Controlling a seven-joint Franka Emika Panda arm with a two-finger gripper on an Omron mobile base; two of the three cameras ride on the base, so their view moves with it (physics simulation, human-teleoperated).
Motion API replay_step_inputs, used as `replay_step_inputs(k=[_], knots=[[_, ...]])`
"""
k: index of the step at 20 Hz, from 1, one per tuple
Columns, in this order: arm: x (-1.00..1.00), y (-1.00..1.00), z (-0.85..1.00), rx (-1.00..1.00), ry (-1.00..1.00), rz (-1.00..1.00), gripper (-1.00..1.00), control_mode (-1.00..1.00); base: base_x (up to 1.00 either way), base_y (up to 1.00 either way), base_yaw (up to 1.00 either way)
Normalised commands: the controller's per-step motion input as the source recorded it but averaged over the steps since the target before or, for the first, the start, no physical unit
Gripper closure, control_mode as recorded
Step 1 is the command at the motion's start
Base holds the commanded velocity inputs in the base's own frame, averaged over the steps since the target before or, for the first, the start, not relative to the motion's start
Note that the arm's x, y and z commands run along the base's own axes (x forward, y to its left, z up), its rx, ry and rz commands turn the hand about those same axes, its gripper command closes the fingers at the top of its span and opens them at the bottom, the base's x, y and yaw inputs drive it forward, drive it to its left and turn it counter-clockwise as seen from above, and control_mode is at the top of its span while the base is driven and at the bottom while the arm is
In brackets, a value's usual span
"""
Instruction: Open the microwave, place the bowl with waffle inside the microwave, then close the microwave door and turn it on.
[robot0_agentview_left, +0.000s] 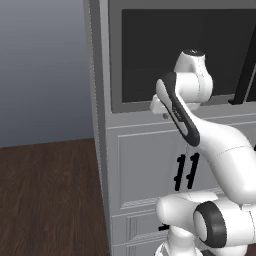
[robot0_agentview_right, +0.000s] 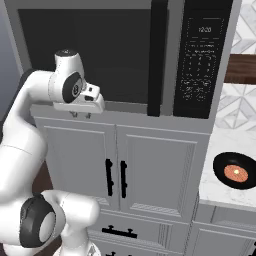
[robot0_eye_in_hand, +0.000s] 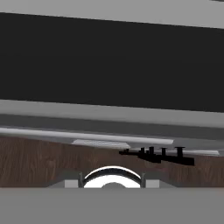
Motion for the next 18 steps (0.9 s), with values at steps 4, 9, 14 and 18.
replay_step_inputs(k=[4, 9, 14, 18], knots=[[-0.27, -0.11, 0.00, 0.00, -0.12, 0.00, -1.00, -1.00, 0.00, 0.00, 0.00], [-0.80, -0.57, 0.15, 0.00, -0.37, 0.00, -1.00, -1.00, 0.00, 0.00, 0.00], [-0.63, -0.56, 0.26, 0.00, -0.41, 0.00, -1.00, -1.00, 0.00, 0.00, 0.00], [-0.35, -0.43, 0.29, 0.00, -0.38, 0.00, -1.00, -1.00, 0.00, 0.00, 0.00]])
